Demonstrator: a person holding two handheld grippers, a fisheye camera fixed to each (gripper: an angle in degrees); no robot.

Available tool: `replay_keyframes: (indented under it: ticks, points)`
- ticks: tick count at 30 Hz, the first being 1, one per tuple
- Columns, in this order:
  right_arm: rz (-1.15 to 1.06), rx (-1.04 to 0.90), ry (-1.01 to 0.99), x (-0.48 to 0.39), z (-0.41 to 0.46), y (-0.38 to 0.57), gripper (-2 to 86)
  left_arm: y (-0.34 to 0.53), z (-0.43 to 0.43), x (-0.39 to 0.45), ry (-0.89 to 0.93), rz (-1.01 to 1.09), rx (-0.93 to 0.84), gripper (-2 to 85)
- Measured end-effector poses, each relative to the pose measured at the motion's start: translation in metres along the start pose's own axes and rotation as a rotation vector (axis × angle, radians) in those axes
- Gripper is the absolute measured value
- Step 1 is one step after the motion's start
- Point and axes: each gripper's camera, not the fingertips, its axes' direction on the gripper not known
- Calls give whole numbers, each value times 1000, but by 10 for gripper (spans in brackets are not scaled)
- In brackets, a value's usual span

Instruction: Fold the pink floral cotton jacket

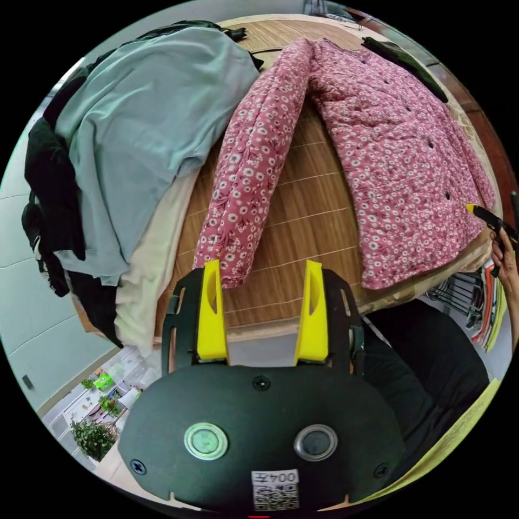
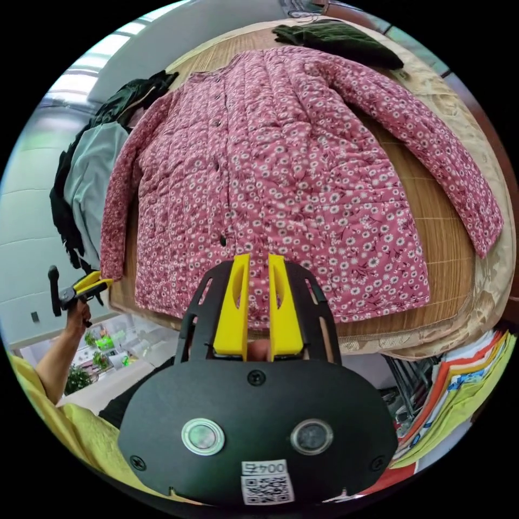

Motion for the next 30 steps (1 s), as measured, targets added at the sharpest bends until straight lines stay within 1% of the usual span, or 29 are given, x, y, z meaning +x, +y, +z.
replay_keyframes:
  ticks: [2,4,5,7,10,13,18,21,25,28,30]
  points:
    - [-40,-110,45,-12,24,-6,68,2,-4,4,-72,30,-1,207]
    - [-45,-190,85,-15,47,-6,63,7,-18,6,-135,26,51,200]
    - [-57,-135,84,-18,45,-5,58,12,-28,4,-157,4,94,195]
    - [-45,-143,73,-19,46,-9,52,19,-38,-2,-154,-26,117,191]
    - [-58,-157,100,-30,48,-15,48,27,-41,-16,-146,-41,87,190]
    - [-155,-159,178,-50,49,-16,50,26,-34,-25,-112,-1,22,195]
    - [-143,-195,240,-72,53,-27,54,14,-38,-28,-58,52,30,190]
    - [-125,-186,255,-81,54,-30,57,4,-37,-36,-18,44,12,189]
    - [-121,-165,286,-97,55,-31,59,-9,-37,-46,-17,67,1,183]
    - [-138,-144,334,-111,57,-31,60,-20,-38,-57,-28,92,-8,164]
    - [-152,-141,369,-119,59,-32,60,-30,-36,-67,-41,129,-24,117]
